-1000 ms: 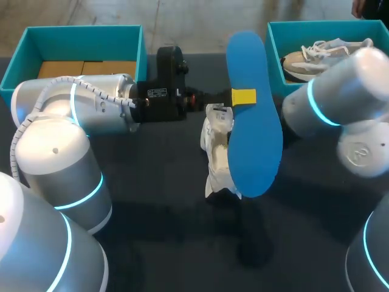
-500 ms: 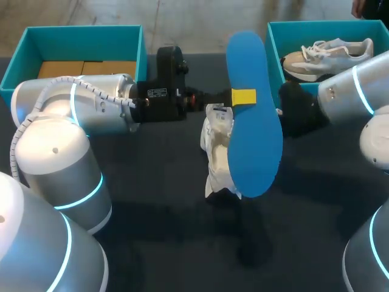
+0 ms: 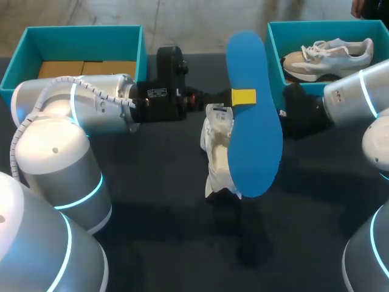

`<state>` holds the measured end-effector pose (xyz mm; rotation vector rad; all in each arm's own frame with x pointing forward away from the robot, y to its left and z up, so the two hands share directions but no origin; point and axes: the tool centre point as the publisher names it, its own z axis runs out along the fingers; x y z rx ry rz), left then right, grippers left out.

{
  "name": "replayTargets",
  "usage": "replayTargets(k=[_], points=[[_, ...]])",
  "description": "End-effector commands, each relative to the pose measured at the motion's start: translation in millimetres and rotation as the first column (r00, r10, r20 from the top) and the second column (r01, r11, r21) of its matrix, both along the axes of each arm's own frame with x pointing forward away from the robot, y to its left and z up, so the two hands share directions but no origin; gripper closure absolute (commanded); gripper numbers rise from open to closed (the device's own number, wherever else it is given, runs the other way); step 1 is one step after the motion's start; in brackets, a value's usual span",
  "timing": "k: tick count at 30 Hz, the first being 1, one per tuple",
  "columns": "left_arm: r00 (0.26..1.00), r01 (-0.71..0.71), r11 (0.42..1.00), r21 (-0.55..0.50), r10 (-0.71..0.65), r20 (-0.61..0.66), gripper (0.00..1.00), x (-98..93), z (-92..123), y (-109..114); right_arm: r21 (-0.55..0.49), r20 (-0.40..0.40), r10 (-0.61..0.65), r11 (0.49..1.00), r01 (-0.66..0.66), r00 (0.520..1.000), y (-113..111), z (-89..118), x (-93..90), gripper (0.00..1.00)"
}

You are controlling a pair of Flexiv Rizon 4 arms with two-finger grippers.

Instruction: Take the shoe out of the shoebox, open the shoe tongue, remove and reinsert the insole, then place the shoe into the shoebox

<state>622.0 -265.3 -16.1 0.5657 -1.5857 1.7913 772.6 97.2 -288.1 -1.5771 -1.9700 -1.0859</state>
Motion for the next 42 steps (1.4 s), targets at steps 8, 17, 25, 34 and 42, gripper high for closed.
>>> replayTargets(k=[8, 17, 25, 34, 42], points=[[0.994, 0.009, 1.0, -0.023, -0.007, 0.109, 1.0, 1.8, -1.8, 3.4, 0.084, -0.015, -0.043, 0.996, 0.044, 0.999, -2.4, 24.0, 4.4, 0.0], [0.951, -0.017, 0.999, -0.037, 0.028, 0.307, 1.0, 16.5, -7.4, 20.6, 0.128, -0.044, -0.046, 0.99, 0.052, 0.998, -8.3, 41.8, 7.9, 0.0], [0.858, -0.006, 1.0, -0.026, 0.018, 0.514, 1.0, 27.4, -16.8, 40.5, 0.168, -0.035, -0.076, 0.982, 0.081, 0.996, -14.7, 52.2, 11.0, 0.0], [0.668, -0.022, 0.995, -0.094, 0.085, 0.74, 1.0, 43.1, -24.3, 56.0, 0.261, -0.104, -0.104, 0.957, 0.128, 0.989, -15.3, 66.6, 12.4, 0.0], [0.483, 0.011, 0.995, -0.103, 0.085, 0.871, 1.0, 53.2, -30.9, 63.2, 0.327, -0.122, -0.082, 0.938, 0.118, 0.989, -14.5, 79.7, 10.5, 0.0]])
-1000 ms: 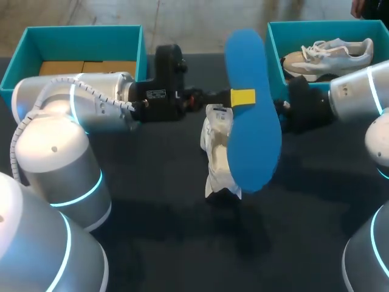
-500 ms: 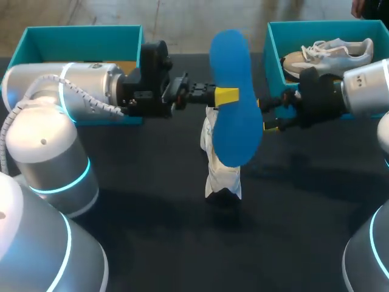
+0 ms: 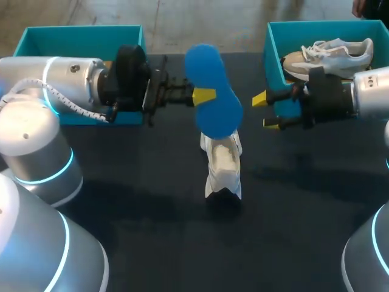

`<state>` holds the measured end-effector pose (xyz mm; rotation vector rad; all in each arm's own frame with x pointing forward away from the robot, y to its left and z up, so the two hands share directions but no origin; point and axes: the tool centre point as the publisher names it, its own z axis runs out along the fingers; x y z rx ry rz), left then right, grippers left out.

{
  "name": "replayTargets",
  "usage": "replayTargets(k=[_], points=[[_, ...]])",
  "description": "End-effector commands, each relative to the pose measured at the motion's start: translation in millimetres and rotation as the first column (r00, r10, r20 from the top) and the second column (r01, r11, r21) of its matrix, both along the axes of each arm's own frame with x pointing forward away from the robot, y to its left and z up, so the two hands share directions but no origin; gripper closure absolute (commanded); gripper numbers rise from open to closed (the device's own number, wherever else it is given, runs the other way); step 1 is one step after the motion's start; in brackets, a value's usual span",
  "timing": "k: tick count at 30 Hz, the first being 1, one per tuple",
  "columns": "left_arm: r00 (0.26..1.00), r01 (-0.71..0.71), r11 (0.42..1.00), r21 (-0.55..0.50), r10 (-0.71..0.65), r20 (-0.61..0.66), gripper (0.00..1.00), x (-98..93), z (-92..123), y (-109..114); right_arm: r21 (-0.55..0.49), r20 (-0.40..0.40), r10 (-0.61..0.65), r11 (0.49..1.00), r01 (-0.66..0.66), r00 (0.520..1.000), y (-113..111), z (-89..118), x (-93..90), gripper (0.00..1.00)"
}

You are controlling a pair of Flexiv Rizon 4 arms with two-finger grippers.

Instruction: Take the shoe out of the shoebox, open the shoe tongue, remove and reinsert the insole, then place the shoe into the shoebox

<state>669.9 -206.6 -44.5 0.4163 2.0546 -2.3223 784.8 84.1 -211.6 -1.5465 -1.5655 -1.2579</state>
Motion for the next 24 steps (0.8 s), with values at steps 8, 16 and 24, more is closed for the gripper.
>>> replayTargets(k=[8, 16, 24], points=[[0.972, 0.035, 0.999, -0.012, -0.031, 0.233, 1.0, 14.5, -8.8, 7.0, 0.088, 0.004, 0.021, 0.996, -0.021, 1.0, -0.5, 9.4, -5.8, 0.0], [0.972, 0.035, 0.999, -0.012, -0.031, 0.233, 1.0, 14.5, -8.8, 7.0, 0.088, 0.004, 0.021, 0.996, -0.021, 1.0, -0.5, 9.4, -5.8, 0.0], [0.972, 0.035, 0.999, -0.012, -0.031, 0.233, 1.0, 14.5, -8.8, 7.0, 0.088, 0.004, 0.021, 0.996, -0.021, 1.0, -0.5, 9.4, -5.8, 0.0]])
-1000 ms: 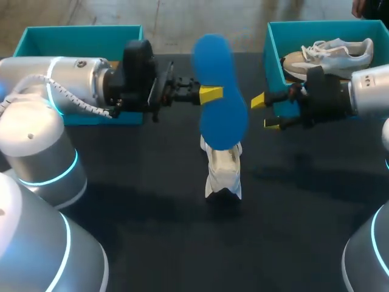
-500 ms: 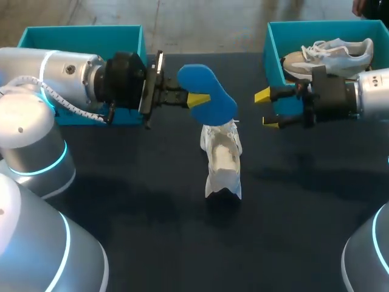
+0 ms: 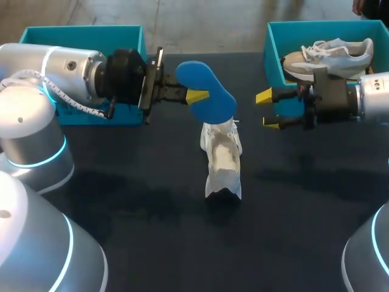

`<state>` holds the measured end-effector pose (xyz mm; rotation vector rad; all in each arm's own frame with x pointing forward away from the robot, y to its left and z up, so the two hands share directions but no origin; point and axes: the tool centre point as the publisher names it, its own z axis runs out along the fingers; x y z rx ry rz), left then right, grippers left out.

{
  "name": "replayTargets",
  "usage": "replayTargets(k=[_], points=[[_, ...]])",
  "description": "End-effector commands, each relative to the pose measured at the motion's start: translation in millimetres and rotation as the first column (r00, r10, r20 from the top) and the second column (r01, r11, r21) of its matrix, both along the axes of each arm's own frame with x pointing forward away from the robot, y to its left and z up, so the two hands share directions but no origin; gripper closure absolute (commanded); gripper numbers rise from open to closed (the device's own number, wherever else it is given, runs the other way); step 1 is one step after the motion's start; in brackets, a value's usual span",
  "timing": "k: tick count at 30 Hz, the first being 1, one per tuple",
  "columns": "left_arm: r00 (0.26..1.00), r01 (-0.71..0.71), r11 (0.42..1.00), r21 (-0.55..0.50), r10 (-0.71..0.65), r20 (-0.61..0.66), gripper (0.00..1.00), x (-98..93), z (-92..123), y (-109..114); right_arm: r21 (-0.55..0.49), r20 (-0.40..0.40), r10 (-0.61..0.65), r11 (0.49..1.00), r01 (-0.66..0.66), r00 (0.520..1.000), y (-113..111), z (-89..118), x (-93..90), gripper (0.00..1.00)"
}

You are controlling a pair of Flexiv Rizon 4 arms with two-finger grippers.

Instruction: Take the shoe out of the shoebox, open the shoe tongue, remove and reinsert the insole, then place the shoe into the shoebox

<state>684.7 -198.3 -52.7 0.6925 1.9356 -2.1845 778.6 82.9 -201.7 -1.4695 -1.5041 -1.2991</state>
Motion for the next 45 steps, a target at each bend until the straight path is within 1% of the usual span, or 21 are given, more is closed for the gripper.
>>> replayTargets(k=[1, 2, 3, 4, 5, 7, 8, 9, 10, 13, 17, 20, 24, 26, 27, 30, 34, 38, 45], points=[[1.0, -0.002, 1.0, -0.001, 0.002, 0.001, 1.0, -0.3, -0.6, -1.4, 0.001, 0.001, -0.001, 1.0, 0.001, 1.0, 0.7, -0.5, 0.4, 0.0], [1.0, -0.002, 1.0, -0.001, 0.002, 0.001, 1.0, -0.3, -0.6, -1.4, 0.001, 0.001, -0.001, 1.0, 0.001, 1.0, 0.7, -0.5, 0.4, 0.0], [0.997, -0.002, 1.0, 0.022, 0.001, 0.077, 1.0, 0.4, -3.7, -1.1, 0.012, -0.019, 0.004, 1.0, -0.004, 1.0, 0.0, 1.1, 0.4, 0.0], [0.993, 0.006, 1.0, 0.03, -0.009, 0.121, 1.0, -0.1, -5.9, -1.2, 0.001, -0.028, 0.003, 1.0, -0.003, 1.0, -0.3, 2.1, 0.1, 0.0], [0.992, 0.021, 1.0, 0.005, -0.022, 0.125, 1.0, -0.1, -7.7, -1.2, -0.022, -0.036, 0.001, 1.0, -0.001, 0.999, -0.5, 4.8, -0.4, 0.0], [0.97, 0.047, 0.999, 0.015, -0.049, 0.238, 1.0, -1.8, -11.6, -2.2, -0.04, -0.072, 0.001, 0.999, -0.004, 0.997, 0.0, 8.1, -1.8, 0.0], [0.968, 0.054, 0.999, 0.006, -0.054, 0.246, 1.0, -2.0, -12.1, -2.3, -0.037, -0.081, 0.004, 0.999, -0.007, 0.997, 0.5, 9.4, -2.4, 0.0], [0.952, 0.054, 0.998, 0.013, -0.056, 0.299, 1.0, -0.9, -14.7, -3.0, -0.036, -0.118, 0.002, 0.999, -0.006, 0.993, 1.0, 10.8, -3.7, 0.0], [0.94, 0.076, 0.997, 0.009, -0.074, 0.333, 1.0, -1.4, -15.8, -3.1, -0.044, -0.126, -0.005, 0.999, 0.0, 0.992, 1.4, 11.5, -4.4, 0.0], [0.911, 0.082, 0.997, -0.01, -0.071, 0.405, 1.0, 0.9, -19.3, -1.2, -0.042, -0.177, -0.012, 0.999, 0.005, 0.984, 3.2, 13.8, -6.9, 0.0], [0.862, 0.087, 0.996, -0.005, -0.073, 0.501, 1.0, 3.9, -30.7, 4.0, -0.03, -0.205, -0.017, 0.999, 0.011, 0.979, 5.8, 17.9, -9.7, 0.0], [0.812, 0.093, 0.996, -0.008, -0.071, 0.579, 1.0, 6.0, -39.4, 7.9, -0.024, -0.214, -0.019, 1.0, 0.014, 0.977, 7.8, 21.6, -11.3, 0.0], [0.709, 0.096, 0.995, 0.022, -0.085, 0.7, 1.0, 10.0, -53.5, 9.2, -0.02, -0.211, -0.014, 1.0, 0.01, 0.977, 9.3, 27.2, -12.5, 0.0], [0.635, 0.091, 0.996, 0.026, -0.078, 0.769, 1.0, 11.4, -61.1, 8.6, -0.015, -0.211, -0.009, 1.0, 0.006, 0.977, 10.2, 29.7, -12.2, 0.0], [0.576, 0.094, 0.995, 0.038, -0.085, 0.813, 1.0, 11.6, -64.8, 8.0, -0.009, -0.211, -0.007, 1.0, 0.005, 0.977, 10.8, 30.8, -12.1, 0.0], [0.509, 0.082, 0.996, 0.022, -0.061, 0.859, 1.0, 12.7, -72.4, 5.2, -0.001, -0.218, -0.003, 1.0, 0.002, 0.976, 13.0, 33.2, -12.0, 0.0], [0.477, 0.043, 0.999, -0.001, -0.019, 0.879, 1.0, 17.0, -80.2, 1.5, 0.007, -0.226, 0.003, 1.0, -0.001, 0.974, 16.9, 36.5, -12.4, 0.0], [0.422, -0.012, 0.999, -0.032, 0.034, 0.906, 1.0, 22.7, -84.3, -2.8, 0.014, -0.224, 0.006, 1.0, -0.003, 0.975, 22.9, 43.4, -12.4, 0.0], [0.431, -0.063, 0.996, -0.065, 0.086, 0.898, 1.0, 29.5, -86.2, -14.3, 0.038, -0.204, 0.013, 0.999, -0.005, 0.979, 32.6, 49.9, -9.1, 0.0]])
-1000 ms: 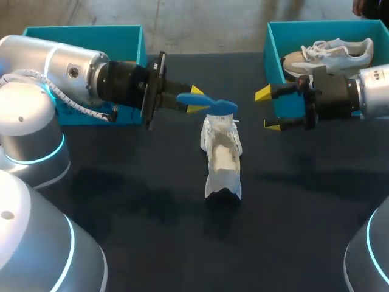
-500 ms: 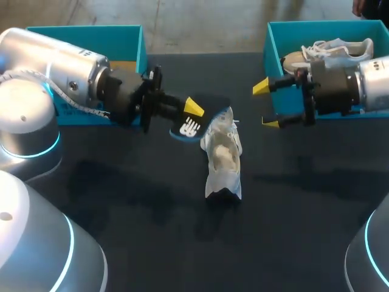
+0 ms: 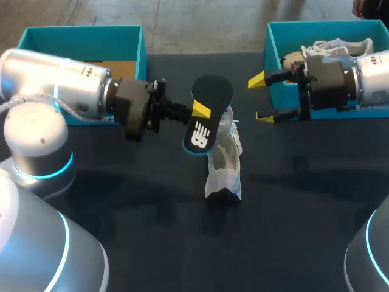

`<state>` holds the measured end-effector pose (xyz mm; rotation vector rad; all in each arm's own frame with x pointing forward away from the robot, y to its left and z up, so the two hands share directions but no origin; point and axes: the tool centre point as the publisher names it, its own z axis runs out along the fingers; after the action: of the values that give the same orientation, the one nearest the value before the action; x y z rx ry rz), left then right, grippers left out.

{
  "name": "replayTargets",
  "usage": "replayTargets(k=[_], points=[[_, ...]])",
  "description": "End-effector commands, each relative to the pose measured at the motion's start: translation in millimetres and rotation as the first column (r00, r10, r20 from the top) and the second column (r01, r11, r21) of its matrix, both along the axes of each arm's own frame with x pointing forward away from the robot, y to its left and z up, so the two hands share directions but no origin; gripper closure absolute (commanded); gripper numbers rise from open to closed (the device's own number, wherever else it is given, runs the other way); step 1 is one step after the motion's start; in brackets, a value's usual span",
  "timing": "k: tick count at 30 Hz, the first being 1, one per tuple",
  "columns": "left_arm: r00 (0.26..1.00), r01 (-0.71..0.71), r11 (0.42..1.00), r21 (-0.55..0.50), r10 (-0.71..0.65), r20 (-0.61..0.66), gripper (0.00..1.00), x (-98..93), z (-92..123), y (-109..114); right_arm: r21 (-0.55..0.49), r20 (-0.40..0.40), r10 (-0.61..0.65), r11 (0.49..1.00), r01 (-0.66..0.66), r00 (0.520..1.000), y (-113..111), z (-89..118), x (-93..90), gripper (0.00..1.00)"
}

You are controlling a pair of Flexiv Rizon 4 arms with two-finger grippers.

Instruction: Take the shoe out of the shoebox, open the shoe tongue, remove and reinsert the insole, then place the shoe into the shoebox

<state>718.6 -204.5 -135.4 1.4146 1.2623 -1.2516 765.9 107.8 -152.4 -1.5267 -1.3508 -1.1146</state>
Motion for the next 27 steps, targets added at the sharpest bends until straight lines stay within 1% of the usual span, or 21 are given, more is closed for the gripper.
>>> replayTargets(k=[1, 10, 12, 14, 17, 18, 20, 21, 25, 27], points=[[0.999, -0.046, 0.999, -0.026, 0.046, 0.0, 1.0, -3.8, -3.0, -10.0, 0.011, 0.006, -0.005, 1.0, 0.005, 1.0, 8.7, 1.1, 4.1, 0.0], [0.995, -0.098, 0.995, -0.035, 0.098, -0.001, 1.0, 3.2, -8.1, -28.7, 0.04, 0.019, 0.01, 0.999, -0.011, 1.0, 20.0, 2.4, 2.8, 0.0], [0.995, -0.097, 0.995, -0.033, 0.097, -0.001, 1.0, 3.0, -11.0, -32.8, 0.045, 0.019, 0.02, 0.999, -0.021, 1.0, 23.6, 2.2, 2.3, 0.1], [0.995, -0.096, 0.995, -0.026, 0.096, 0.002, 1.0, 3.7, -13.9, -36.9, 0.05, 0.018, 0.03, 0.998, -0.031, 0.999, 27.5, 1.7, 2.1, 0.14], [0.995, -0.099, 0.995, -0.027, 0.1, 0.005, 1.0, 4.7, -15.6, -40.9, 0.054, 0.016, 0.046, 0.997, -0.046, 0.999, 32.9, 0.8, 1.8, 0.31], [0.995, -0.104, 0.994, -0.027, 0.104, 0.006, 1.0, 4.9, -15.8, -41.5, 0.054, 0.015, 0.047, 0.997, -0.048, 0.999, 33.7, 0.5, 1.8, 0.35], [0.994, -0.11, 0.994, -0.029, 0.11, 0.009, 1.0, 5.3, -15.9, -42.1, 0.055, 0.014, 0.048, 0.997, -0.049, 0.999, 34.8, 0.2, 1.9, 0.5], [0.994, -0.112, 0.993, -0.03, 0.112, 0.008, 1.0, 5.5, -15.9, -42.1, 0.057, 0.014, 0.048, 0.997, -0.048, 0.999, 35.0, 0.0, 1.9, 0.52], [0.993, -0.119, 0.992, -0.03, 0.119, 0.006, 1.0, 5.4, -16.3, -42.3, 0.06, 0.013, 0.045, 0.997, -0.045, 0.999, 36.0, -0.6, 2.1, 0.54], [0.992, -0.124, 0.992, -0.028, 0.124, 0.002, 1.0, 5.1, -17.3, -43.1, 0.062, 0.013, 0.043, 0.997, -0.044, 0.999, 36.4, -0.8, 2.3, 0.56]])
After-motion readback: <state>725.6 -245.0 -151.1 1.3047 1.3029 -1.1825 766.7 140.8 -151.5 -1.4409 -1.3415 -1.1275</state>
